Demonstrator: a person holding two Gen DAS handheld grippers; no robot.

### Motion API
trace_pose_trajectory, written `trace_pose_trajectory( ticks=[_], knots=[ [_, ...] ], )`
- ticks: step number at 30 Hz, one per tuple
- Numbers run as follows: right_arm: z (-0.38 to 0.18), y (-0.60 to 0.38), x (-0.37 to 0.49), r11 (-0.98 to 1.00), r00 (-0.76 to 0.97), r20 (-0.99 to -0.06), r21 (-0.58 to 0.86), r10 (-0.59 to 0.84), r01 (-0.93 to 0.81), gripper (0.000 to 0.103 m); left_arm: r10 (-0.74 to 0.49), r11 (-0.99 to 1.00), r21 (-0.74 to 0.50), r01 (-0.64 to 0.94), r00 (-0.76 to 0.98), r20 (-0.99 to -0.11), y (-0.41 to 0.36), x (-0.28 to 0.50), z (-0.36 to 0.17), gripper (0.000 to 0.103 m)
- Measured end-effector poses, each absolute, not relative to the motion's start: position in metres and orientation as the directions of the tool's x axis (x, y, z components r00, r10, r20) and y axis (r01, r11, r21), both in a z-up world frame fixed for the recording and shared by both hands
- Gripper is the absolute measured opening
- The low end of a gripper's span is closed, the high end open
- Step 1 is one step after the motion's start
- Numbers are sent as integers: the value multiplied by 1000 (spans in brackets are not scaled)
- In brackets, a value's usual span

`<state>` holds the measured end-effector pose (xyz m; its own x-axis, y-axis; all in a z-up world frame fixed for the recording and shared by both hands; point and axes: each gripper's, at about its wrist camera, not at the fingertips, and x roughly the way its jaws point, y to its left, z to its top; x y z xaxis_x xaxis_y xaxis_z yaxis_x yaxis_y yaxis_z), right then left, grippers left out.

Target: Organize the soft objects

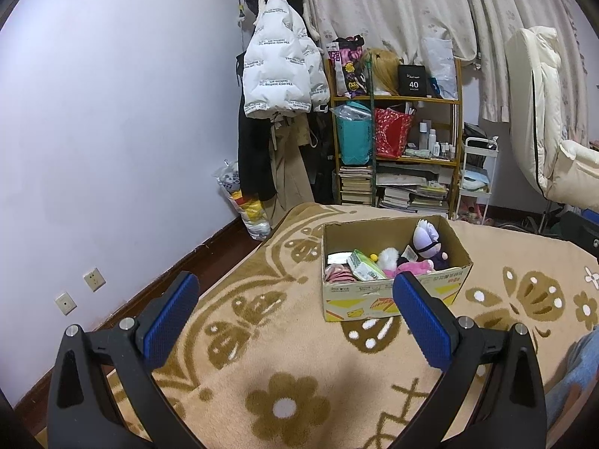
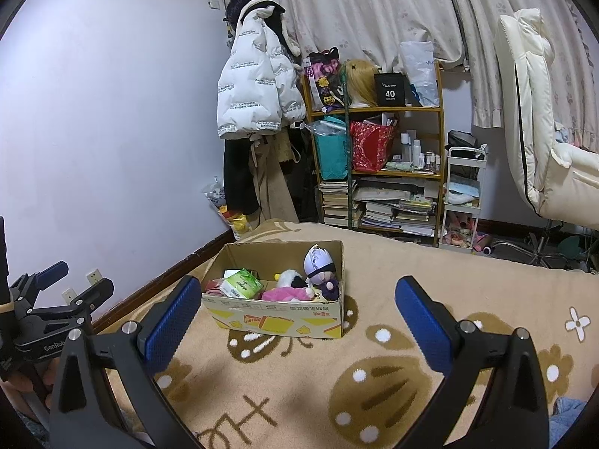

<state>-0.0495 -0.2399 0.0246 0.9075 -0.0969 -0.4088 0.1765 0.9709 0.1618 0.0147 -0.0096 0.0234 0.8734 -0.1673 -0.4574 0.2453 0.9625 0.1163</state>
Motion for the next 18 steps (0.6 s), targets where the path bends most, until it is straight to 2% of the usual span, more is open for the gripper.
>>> trace_pose_trajectory(
  ticks=[18],
  knots=[
    [25,-243,-50,972,908,-408,161,-95,174,103,-163,961,125,245,873,-460,-11,15,23,102]
  ],
)
